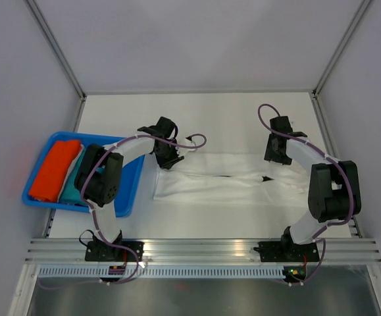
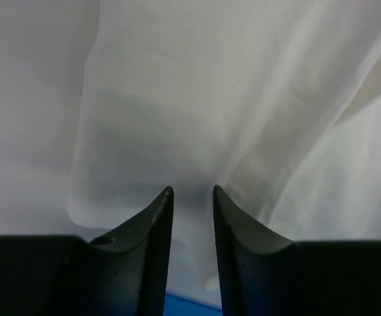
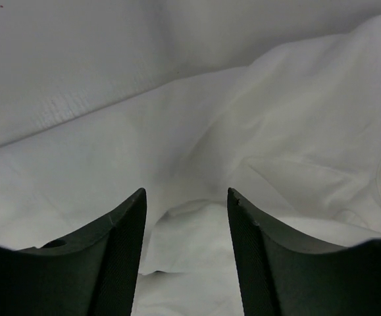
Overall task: Roll the t-shirts
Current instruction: Fold the tshirt
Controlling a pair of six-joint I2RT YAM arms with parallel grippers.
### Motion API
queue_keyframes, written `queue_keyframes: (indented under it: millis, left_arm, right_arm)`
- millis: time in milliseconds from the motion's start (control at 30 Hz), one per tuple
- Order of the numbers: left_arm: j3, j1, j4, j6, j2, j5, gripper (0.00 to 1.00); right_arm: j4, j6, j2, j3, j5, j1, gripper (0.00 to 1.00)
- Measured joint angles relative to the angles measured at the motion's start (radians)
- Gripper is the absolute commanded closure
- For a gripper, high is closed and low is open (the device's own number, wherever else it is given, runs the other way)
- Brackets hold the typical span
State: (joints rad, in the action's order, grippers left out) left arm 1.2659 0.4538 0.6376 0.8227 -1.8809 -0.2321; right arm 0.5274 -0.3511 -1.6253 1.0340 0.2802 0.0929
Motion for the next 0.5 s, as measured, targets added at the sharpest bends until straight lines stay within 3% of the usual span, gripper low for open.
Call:
queue_keyframes:
  millis: [33,67,167,267,333,500]
  left_arm:
    - [0.0,0.0,-0.003,0.0,-0.002,0.002,0.64]
    - [0.0,0.0,-0.008,0.0,-0.005,0.005,0.64]
    - [-0.002,0.0,-0.015,0.0,-0.011,0.011,0.64]
    - [-0.008,0.0,-0.021,0.0,-0.013,0.014,0.64]
    - [-0.014,0.0,-0.027,0.0,-0.013,0.014,0.64]
    - [-0.017,0.0,-0.034,0.0,-0.013,0.014,0.64]
  right_arm:
    - [0.005,0.002,-0.01,0.0,0.015,0.002,0.47]
    - [0.006,0.001,-0.019,0.0,0.025,0.003,0.59]
    - [0.011,-0.003,-0.034,0.0,0.057,0.01,0.8]
    - [0.012,-0.013,-0.027,-0.001,0.088,0.022,0.95]
    - [0.015,-0.019,-0.011,-0.006,0.098,0.032,0.99]
    - [0.035,-0.043,0.064,-0.048,0.106,0.066,0.99]
